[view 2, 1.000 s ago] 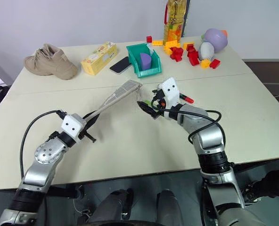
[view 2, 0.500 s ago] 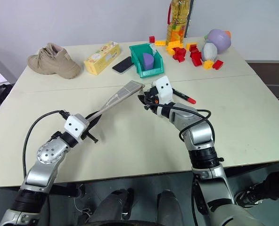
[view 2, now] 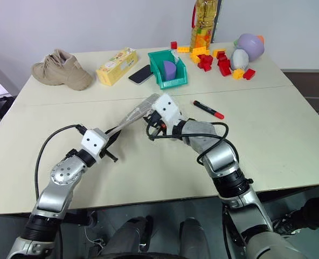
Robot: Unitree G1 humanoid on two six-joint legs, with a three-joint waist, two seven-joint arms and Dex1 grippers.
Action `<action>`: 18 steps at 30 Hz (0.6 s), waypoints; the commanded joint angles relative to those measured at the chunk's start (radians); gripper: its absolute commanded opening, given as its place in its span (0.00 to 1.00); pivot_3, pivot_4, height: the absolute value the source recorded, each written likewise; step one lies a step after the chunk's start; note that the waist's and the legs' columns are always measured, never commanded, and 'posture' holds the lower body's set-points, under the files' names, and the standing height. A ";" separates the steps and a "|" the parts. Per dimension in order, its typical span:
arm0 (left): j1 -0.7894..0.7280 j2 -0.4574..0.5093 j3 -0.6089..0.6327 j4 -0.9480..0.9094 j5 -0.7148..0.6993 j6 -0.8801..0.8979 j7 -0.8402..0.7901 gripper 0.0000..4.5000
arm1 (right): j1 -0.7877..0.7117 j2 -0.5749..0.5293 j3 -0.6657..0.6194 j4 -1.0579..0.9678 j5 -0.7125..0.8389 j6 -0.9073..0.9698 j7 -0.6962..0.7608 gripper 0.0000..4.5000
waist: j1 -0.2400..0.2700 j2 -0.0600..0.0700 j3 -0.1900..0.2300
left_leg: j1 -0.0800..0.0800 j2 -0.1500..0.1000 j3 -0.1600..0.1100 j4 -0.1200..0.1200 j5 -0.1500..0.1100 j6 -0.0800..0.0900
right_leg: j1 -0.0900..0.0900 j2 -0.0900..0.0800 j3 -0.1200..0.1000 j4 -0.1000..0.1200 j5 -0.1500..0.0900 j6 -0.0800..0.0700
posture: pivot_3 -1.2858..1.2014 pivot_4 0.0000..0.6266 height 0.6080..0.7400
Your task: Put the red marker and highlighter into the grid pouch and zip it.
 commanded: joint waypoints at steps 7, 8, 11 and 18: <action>-0.050 -0.057 -0.042 -0.053 0.030 0.056 0.034 0.00 | -0.045 0.027 0.156 -0.131 -0.017 -0.009 0.095 0.01 | 0.002 0.000 0.000 | 0.000 0.000 0.000 0.000 0.000 0.000 | 0.000 0.000 0.000 0.000 0.000 0.000 | 0.52 0.24 1.00; -0.054 -0.063 -0.043 -0.051 0.032 0.059 0.038 0.00 | -0.045 0.032 0.163 -0.137 -0.017 -0.006 0.099 0.01 | 0.001 0.000 0.000 | 0.000 0.000 0.000 0.000 0.000 0.000 | 0.000 0.000 0.000 0.000 0.000 0.000 | 0.52 0.24 1.00; -0.073 -0.086 -0.043 -0.042 0.034 0.074 0.059 0.00 | -0.050 0.047 0.176 -0.141 -0.016 0.009 0.103 0.01 | 0.000 0.000 0.000 | 0.000 0.000 0.000 0.000 0.000 0.000 | 0.000 0.000 0.000 0.000 0.000 0.000 | 0.52 0.24 1.00; -0.092 -0.119 -0.052 -0.033 0.052 0.085 0.085 0.00 | -0.056 0.032 0.158 -0.140 -0.009 0.026 0.126 0.01 | 0.001 0.000 0.000 | 0.000 0.000 0.000 0.000 0.000 0.000 | 0.000 0.000 0.000 0.000 0.000 0.000 | 0.52 0.24 1.00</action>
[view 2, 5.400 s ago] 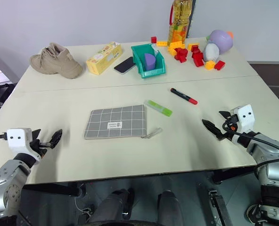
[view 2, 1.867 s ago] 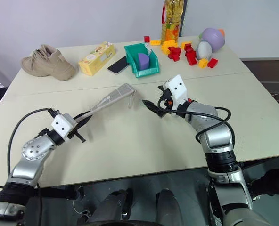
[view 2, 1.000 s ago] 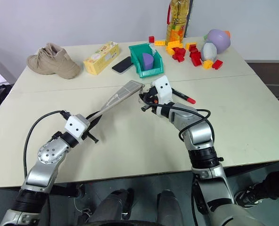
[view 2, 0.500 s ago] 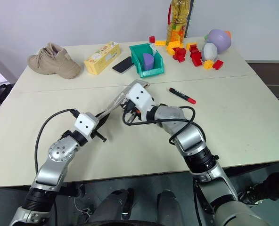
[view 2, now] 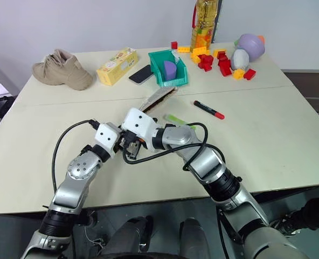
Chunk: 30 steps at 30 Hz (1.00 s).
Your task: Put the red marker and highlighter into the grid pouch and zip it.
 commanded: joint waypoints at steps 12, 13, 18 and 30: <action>-0.019 0.113 0.095 0.038 0.038 -0.044 0.033 0.00 | 0.047 -0.196 -0.299 0.118 0.027 -0.002 0.012 0.87 | 0.001 0.000 0.000 | 0.000 0.000 0.000 0.000 0.000 0.000 | 0.000 0.000 0.000 0.000 0.000 0.000 | 0.52 0.24 1.00; -0.017 0.122 0.093 0.049 0.044 -0.049 0.034 0.00 | 0.048 -0.211 -0.307 0.161 0.010 -0.015 0.004 0.87 | 0.001 0.000 0.000 | 0.000 0.000 0.000 0.000 0.000 0.000 | 0.000 0.000 0.000 0.000 0.000 0.000 | 0.52 0.24 1.00; -0.016 0.139 0.063 0.090 0.083 -0.071 0.034 0.00 | 0.041 -0.206 -0.351 0.338 0.001 0.008 -0.035 0.87 | 0.001 0.000 0.000 | 0.000 0.000 0.000 0.000 0.000 0.000 | 0.000 0.000 0.000 0.000 0.000 0.000 | 0.52 0.24 1.00; -0.028 0.111 0.053 0.105 0.093 -0.063 0.052 0.00 | 0.069 -0.215 -0.366 0.359 0.008 0.015 -0.034 0.18 | 0.001 0.000 0.000 | -0.001 0.000 0.000 0.000 0.000 0.000 | 0.000 0.000 0.000 0.000 0.000 0.000 | 0.52 0.24 1.00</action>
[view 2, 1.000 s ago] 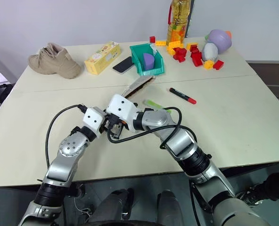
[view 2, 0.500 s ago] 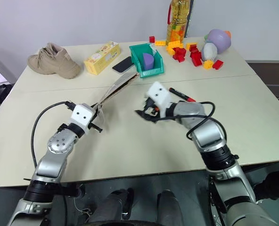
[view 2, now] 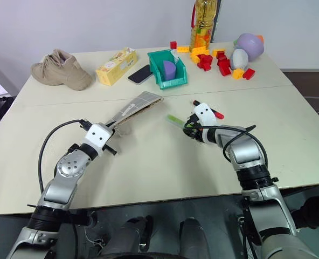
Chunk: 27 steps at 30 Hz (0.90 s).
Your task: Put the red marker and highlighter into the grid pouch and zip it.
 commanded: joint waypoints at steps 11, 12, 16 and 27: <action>-0.044 -0.018 0.010 0.010 -0.012 -0.016 0.014 0.00 | 0.036 -0.136 -0.033 -0.413 0.095 0.027 0.129 0.19 | 0.002 0.000 0.000 | -0.001 0.000 0.000 0.001 0.000 0.000 | 0.000 0.000 -0.001 -0.001 0.000 0.000 | 0.52 0.24 1.00; -0.045 -0.020 0.009 0.011 -0.012 -0.017 0.014 0.00 | 0.038 -0.138 -0.032 -0.420 0.098 0.030 0.128 0.19 | 0.002 0.000 0.000 | -0.001 0.000 0.000 0.001 0.000 0.000 | 0.000 0.000 -0.001 0.000 0.000 0.000 | 0.52 0.24 1.00; -0.053 -0.025 0.002 0.018 -0.012 -0.025 0.007 0.00 | 0.028 -0.123 -0.032 -0.424 0.104 0.042 0.117 0.19 | 0.002 0.000 0.000 | -0.001 0.000 0.000 0.001 0.000 0.000 | 0.000 0.000 -0.001 0.000 0.000 0.000 | 0.52 0.24 1.00; -0.042 -0.032 -0.012 0.000 -0.012 -0.037 -0.016 0.00 | -0.001 -0.099 -0.013 -0.376 0.093 0.058 0.079 0.19 | 0.002 0.000 0.000 | -0.001 0.000 0.000 0.001 0.000 0.000 | 0.000 0.000 -0.001 0.000 0.000 0.000 | 0.52 0.24 1.00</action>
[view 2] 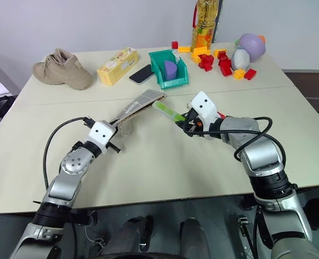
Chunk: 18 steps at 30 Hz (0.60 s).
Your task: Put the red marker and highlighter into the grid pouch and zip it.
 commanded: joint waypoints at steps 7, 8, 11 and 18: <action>0.008 0.004 -0.022 -0.046 0.000 -0.053 -0.023 0.00 | -0.037 -0.007 0.025 -0.020 -0.008 0.004 -0.003 0.19 | 0.000 0.000 0.000 | 0.000 0.000 0.000 0.000 0.000 0.000 | 0.000 0.000 0.000 0.000 0.000 0.000 | 0.52 0.24 1.00; 0.010 0.012 -0.030 -0.051 0.008 -0.066 -0.031 0.00 | -0.041 -0.013 0.034 -0.023 -0.014 0.003 0.003 0.19 | 0.000 0.000 0.000 | 0.000 0.000 0.000 0.000 0.000 0.000 | 0.000 0.000 0.000 0.000 0.000 0.000 | 0.52 0.24 1.00; 0.021 0.058 -0.075 -0.066 0.043 -0.128 -0.077 0.00 | -0.067 -0.052 0.083 -0.044 -0.035 -0.001 0.041 0.19 | 0.000 0.000 0.000 | 0.000 0.000 0.000 0.000 0.000 0.000 | 0.000 0.000 0.000 0.000 0.000 0.000 | 0.52 0.24 1.00; 0.044 0.139 -0.144 -0.079 0.054 -0.238 -0.182 0.00 | -0.131 -0.126 0.217 -0.102 -0.078 -0.041 0.160 0.19 | -0.001 0.000 0.000 | 0.000 0.000 0.000 -0.001 0.000 0.000 | 0.000 0.000 0.000 0.000 0.000 0.000 | 0.52 0.24 1.00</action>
